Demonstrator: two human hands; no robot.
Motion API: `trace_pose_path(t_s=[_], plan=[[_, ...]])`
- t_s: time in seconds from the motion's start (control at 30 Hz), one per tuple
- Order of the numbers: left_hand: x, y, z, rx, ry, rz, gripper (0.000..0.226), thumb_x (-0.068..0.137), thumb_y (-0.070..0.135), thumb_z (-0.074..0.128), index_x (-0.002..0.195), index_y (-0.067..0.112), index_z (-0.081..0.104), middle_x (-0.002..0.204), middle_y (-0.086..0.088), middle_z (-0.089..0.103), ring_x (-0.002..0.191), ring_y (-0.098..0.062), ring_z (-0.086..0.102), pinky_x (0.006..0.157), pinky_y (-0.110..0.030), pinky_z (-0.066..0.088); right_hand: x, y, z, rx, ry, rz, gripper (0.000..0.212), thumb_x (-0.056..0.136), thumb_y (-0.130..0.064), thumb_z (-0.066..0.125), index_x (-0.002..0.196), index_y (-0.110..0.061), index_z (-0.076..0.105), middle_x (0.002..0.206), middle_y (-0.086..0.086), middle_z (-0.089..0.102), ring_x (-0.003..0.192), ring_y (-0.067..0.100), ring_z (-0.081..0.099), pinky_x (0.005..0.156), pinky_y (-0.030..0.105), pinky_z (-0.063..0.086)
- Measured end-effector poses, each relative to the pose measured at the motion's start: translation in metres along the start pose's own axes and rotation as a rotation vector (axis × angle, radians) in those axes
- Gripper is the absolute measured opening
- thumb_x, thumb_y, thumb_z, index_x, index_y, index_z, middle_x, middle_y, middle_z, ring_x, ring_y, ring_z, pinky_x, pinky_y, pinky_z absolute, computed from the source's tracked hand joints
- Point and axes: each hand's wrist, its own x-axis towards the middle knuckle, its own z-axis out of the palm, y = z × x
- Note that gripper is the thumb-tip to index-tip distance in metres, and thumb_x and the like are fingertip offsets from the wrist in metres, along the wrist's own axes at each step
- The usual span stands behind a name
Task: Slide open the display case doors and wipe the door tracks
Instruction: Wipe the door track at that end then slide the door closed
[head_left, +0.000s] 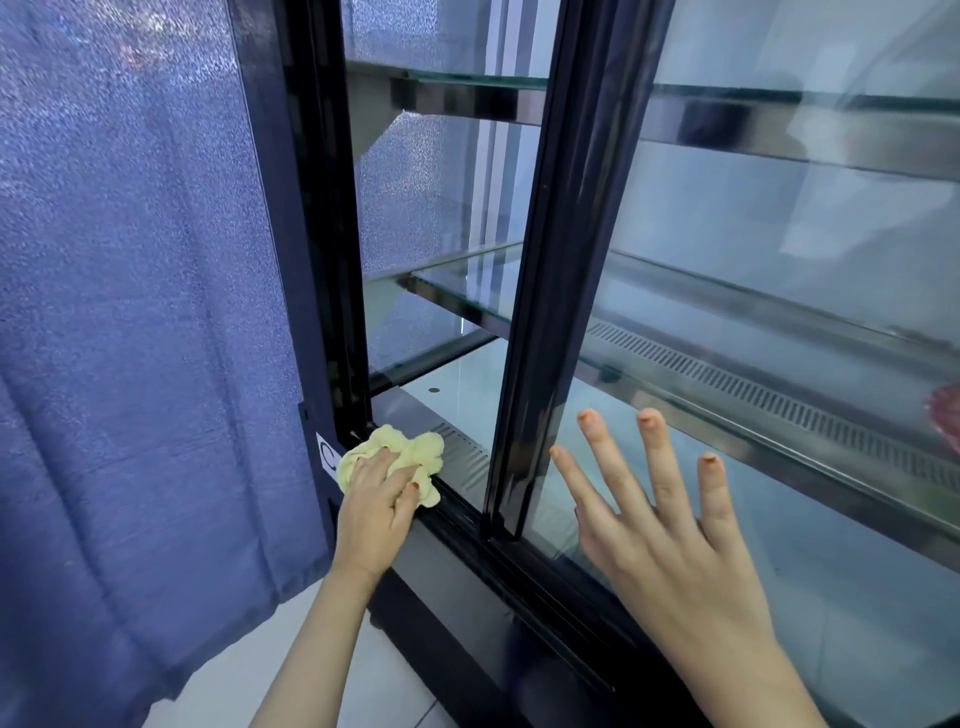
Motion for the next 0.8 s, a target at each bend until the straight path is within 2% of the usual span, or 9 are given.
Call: trace_pose_path(t_s=[0.1,0.23,0.33,0.37,0.43,0.5,0.6,0.7,0.8], plan=[[-0.013,0.01,0.004,-0.031,-0.02,0.041,0.045,0.089,0.037,0.035,0.1,0.011,0.07,0.124,-0.013,0.056,0.119,-0.032,0.045,0.096,-0.042,0.038,0.0,0.0,0.0,-0.001,0.003,-0.002,0.056,0.094,-0.038,0.041,0.148,-0.023,0.034,0.156,0.01,0.023,0.143,0.04,0.012,0.115,0.055,0.001],[-0.028,0.023,0.009,-0.025,-0.028,0.119,0.043,0.09,0.036,0.037,0.1,0.012,0.071,0.121,-0.012,0.059,0.12,-0.021,0.038,0.099,-0.049,0.035,0.0,0.001,-0.001,-0.006,0.002,-0.015,0.059,0.093,-0.038,0.042,0.149,-0.022,0.031,0.156,0.01,0.021,0.143,0.04,0.011,0.113,0.055,0.005],[-0.025,0.025,0.006,-0.013,-0.042,0.105,0.043,0.091,0.037,0.036,0.103,0.014,0.07,0.121,-0.01,0.058,0.119,-0.019,0.037,0.098,-0.045,0.036,0.003,-0.002,-0.001,0.015,0.018,-0.003,0.055,0.091,-0.036,0.048,0.143,-0.022,0.041,0.154,0.011,0.028,0.141,0.04,0.016,0.112,0.054,0.009],[-0.024,0.024,0.005,-0.005,-0.048,0.098,0.043,0.091,0.037,0.035,0.105,0.015,0.069,0.121,-0.009,0.058,0.118,-0.018,0.037,0.097,-0.043,0.036,0.007,-0.005,-0.001,0.05,0.041,0.028,0.049,0.089,-0.034,0.054,0.136,-0.022,0.051,0.15,0.01,0.035,0.139,0.04,0.021,0.111,0.054,0.013],[-0.022,0.024,0.001,0.022,-0.072,0.092,0.044,0.091,0.037,0.033,0.108,0.018,0.068,0.122,-0.009,0.057,0.116,-0.02,0.041,0.096,-0.041,0.039,0.02,-0.015,-0.005,0.133,0.126,0.119,0.024,0.086,-0.027,0.061,0.108,-0.023,0.069,0.138,0.006,0.052,0.132,0.038,0.034,0.106,0.052,0.02],[-0.019,0.028,-0.004,0.048,-0.095,0.081,0.043,0.091,0.035,0.031,0.11,0.021,0.067,0.124,-0.009,0.056,0.115,-0.025,0.046,0.094,-0.044,0.044,0.039,-0.027,-0.006,0.22,0.168,0.117,0.017,0.088,-0.021,0.056,0.095,-0.022,0.071,0.131,0.006,0.058,0.128,0.033,0.041,0.103,0.049,0.023],[-0.018,0.041,-0.007,0.099,-0.12,0.055,0.043,0.085,0.029,0.031,0.114,0.03,0.063,0.134,-0.013,0.048,0.122,-0.031,0.043,0.1,-0.048,0.039,0.058,-0.041,0.004,0.25,0.131,0.011,0.03,0.09,-0.022,0.05,0.116,-0.021,0.065,0.143,0.006,0.047,0.135,0.035,0.031,0.109,0.051,0.017],[-0.02,0.051,-0.002,0.17,-0.142,0.071,0.046,0.084,0.029,0.03,0.12,0.041,0.057,0.143,-0.019,0.039,0.134,-0.035,0.03,0.109,-0.053,0.024,0.055,-0.049,0.018,0.016,0.02,-0.071,0.058,0.089,-0.043,0.047,0.143,-0.022,0.043,0.156,0.007,0.021,0.142,0.042,0.005,0.113,0.057,-0.001],[-0.022,0.055,0.004,0.133,-0.111,0.02,0.04,0.089,0.04,0.03,0.112,0.043,0.063,0.143,-0.012,0.041,0.136,-0.034,0.028,0.112,-0.048,0.012,0.048,-0.048,0.023,-0.025,-0.003,-0.079,0.066,0.088,-0.05,0.045,0.146,-0.02,0.037,0.158,0.007,0.015,0.143,0.042,0.0,0.113,0.057,-0.004]])
